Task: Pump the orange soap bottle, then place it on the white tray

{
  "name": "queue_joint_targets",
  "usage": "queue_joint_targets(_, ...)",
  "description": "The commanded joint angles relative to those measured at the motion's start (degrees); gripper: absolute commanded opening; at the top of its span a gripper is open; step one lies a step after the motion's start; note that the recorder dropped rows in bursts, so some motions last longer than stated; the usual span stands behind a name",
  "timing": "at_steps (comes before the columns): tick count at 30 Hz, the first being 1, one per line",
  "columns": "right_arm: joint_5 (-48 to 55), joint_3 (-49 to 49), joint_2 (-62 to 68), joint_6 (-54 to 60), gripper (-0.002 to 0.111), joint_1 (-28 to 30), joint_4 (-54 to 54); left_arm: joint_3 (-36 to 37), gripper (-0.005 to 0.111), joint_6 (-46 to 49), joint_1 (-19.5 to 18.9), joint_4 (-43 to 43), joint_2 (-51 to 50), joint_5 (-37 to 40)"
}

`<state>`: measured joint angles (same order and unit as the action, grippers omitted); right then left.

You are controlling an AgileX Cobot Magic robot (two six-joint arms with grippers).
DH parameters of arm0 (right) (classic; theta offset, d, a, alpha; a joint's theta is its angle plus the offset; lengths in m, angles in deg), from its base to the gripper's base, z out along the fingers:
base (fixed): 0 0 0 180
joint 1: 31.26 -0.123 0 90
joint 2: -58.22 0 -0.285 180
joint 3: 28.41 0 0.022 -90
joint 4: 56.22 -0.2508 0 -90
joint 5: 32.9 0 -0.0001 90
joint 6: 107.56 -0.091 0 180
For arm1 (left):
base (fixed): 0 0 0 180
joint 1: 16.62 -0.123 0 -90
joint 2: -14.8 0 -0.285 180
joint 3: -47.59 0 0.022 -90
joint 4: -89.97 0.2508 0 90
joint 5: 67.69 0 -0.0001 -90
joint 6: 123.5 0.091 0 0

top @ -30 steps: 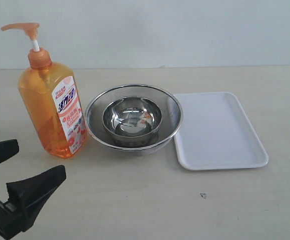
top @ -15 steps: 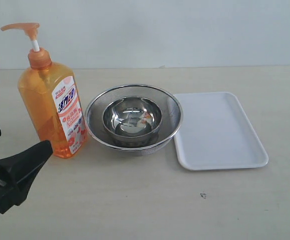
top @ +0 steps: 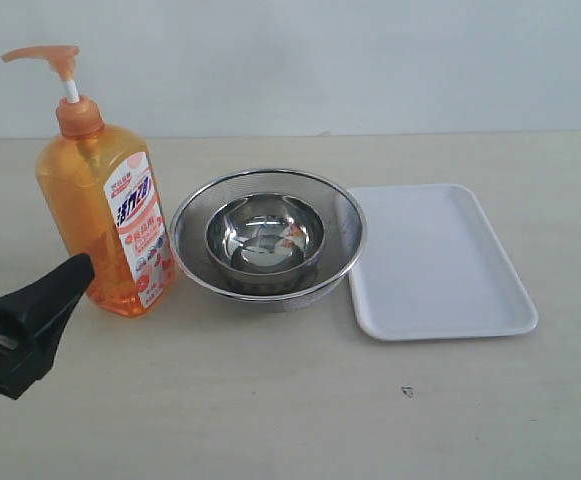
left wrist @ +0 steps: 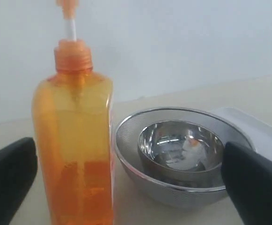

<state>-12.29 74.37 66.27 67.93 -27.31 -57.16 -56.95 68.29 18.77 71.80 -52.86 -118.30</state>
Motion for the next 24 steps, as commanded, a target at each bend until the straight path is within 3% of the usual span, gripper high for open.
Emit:
queue_joint_targets(1,-0.3,0.0,-0.3,0.5,0.001,0.1,0.1,0.2,0.110,0.6,0.4,-0.9,-6.7,-9.9)
queue_joint_targets(6,-0.2,0.0,-0.3,0.5,0.001,0.1,0.1,0.2,0.110,-1.5,0.4,-1.3,-15.0,-19.3)
queue_joint_targets(10,-0.2,0.0,-0.3,0.5,0.001,0.1,0.1,-0.4,0.110,-1.9,0.4,-3.4,-21.5,-19.3)
queue_joint_targets(17,-0.2,0.0,-0.3,0.5,0.001,0.1,0.1,-8.4,0.110,-1.7,0.4,-5.9,-30.6,-19.3)
queue_joint_targets(24,-0.2,0.0,-0.3,0.5,0.001,0.1,0.1,-13.2,0.110,2.2,0.4,-11.2,-32.6,-19.3)
